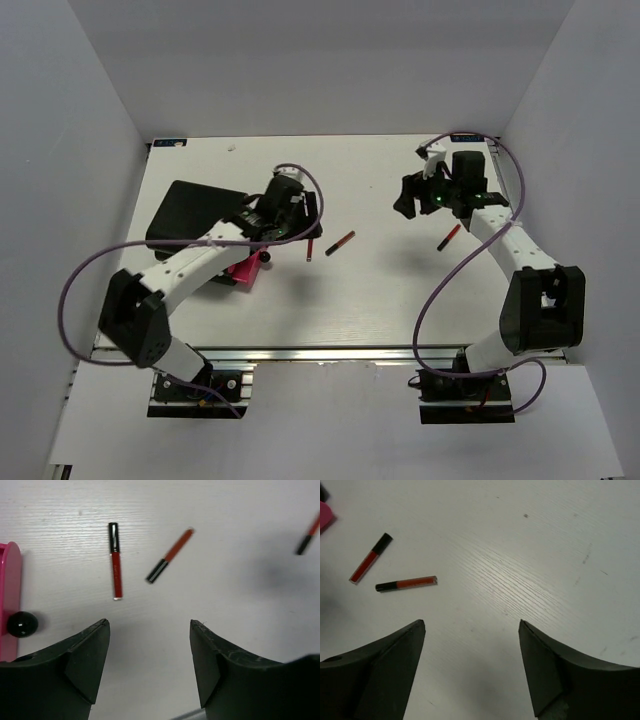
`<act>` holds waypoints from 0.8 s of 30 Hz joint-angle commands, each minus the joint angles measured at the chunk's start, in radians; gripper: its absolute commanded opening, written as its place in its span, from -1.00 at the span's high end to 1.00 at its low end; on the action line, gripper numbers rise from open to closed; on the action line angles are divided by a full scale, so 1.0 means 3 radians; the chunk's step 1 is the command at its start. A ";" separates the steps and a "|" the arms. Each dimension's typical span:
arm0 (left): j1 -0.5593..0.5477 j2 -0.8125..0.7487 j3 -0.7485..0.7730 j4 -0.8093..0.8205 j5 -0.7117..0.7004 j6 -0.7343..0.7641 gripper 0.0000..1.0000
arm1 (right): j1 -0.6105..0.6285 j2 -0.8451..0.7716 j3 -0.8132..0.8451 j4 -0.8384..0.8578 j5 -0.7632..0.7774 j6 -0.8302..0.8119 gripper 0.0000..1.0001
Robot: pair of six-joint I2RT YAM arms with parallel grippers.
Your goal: Organize the makeup
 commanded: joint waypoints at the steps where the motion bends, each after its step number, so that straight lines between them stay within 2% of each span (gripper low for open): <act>1: -0.0126 0.0407 0.0290 -0.0337 -0.0794 0.0096 -0.49 | -0.0157 -0.0171 0.0143 -0.0230 -0.0043 0.0232 -0.51; 2: -0.0126 0.0540 0.0346 -0.0348 -0.0845 0.0132 -0.48 | -0.0213 -0.0196 0.0103 -0.0220 -0.0073 0.0248 -0.35; 3: -0.0126 0.0668 0.0407 -0.0353 -0.0901 0.0147 -0.48 | -0.0239 -0.0232 0.0087 -0.0200 -0.0109 0.0263 -0.07; 5: -0.0126 0.1026 0.0632 -0.0358 -0.1029 0.0234 -0.45 | -0.0280 -0.0263 0.0067 -0.0194 -0.0201 0.0283 0.23; 12: -0.0126 0.1850 0.1256 -0.0507 -0.1286 0.0387 -0.37 | -0.0321 -0.0304 -0.0010 -0.0169 -0.0258 0.0375 0.25; 18: -0.0126 0.2116 0.1338 -0.0399 -0.1142 0.0388 -0.21 | -0.0326 -0.0345 -0.0071 -0.0143 -0.0268 0.0396 0.25; 24: -0.0121 0.2167 0.1221 -0.0358 -0.1096 0.0372 0.09 | -0.0331 -0.0329 -0.0092 -0.0113 -0.0299 0.0447 0.25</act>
